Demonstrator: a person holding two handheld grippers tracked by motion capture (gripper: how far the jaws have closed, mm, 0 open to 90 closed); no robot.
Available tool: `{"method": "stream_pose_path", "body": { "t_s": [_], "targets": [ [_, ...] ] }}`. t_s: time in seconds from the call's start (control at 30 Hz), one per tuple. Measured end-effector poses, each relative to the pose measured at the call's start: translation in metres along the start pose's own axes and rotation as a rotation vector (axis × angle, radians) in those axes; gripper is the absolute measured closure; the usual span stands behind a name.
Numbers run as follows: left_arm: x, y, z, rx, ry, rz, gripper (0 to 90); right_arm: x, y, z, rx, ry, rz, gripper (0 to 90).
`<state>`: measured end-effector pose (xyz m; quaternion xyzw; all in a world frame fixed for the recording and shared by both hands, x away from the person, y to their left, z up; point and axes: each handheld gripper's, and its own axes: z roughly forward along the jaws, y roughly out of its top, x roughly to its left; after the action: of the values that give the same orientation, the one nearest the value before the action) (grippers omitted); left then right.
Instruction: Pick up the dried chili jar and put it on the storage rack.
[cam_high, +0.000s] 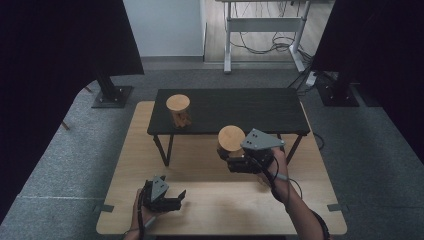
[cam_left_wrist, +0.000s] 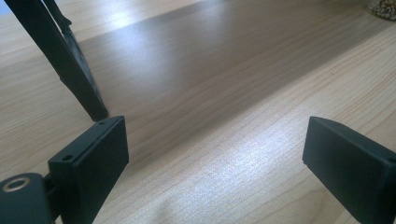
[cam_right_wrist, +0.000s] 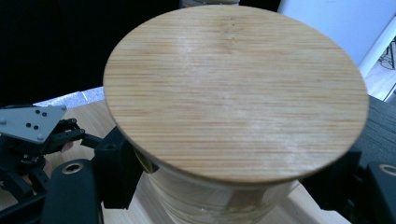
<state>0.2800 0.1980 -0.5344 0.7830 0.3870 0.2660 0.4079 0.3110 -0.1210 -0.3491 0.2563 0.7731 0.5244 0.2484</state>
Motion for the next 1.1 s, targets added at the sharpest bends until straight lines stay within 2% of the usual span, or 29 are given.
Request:
{"method": "stream_pose_path", "body": {
  "t_s": [0.3, 0.8, 1.1],
  "targets": [
    [0.001, -0.001, 0.001, 0.004, 0.003, -0.001, 6.6, -0.004, 0.007, 0.001, 0.004, -0.003, -0.011, 25.4],
    [0.000, -0.001, 0.002, 0.007, -0.001, 0.003, 6.6, -0.013, 0.015, 0.007, -0.018, -0.013, -0.013, 25.4],
    [0.000, -0.001, 0.002, 0.008, -0.001, 0.005, 6.5, -0.019, 0.017, 0.013, -0.008, -0.033, -0.001, 25.4]
  ]
}}
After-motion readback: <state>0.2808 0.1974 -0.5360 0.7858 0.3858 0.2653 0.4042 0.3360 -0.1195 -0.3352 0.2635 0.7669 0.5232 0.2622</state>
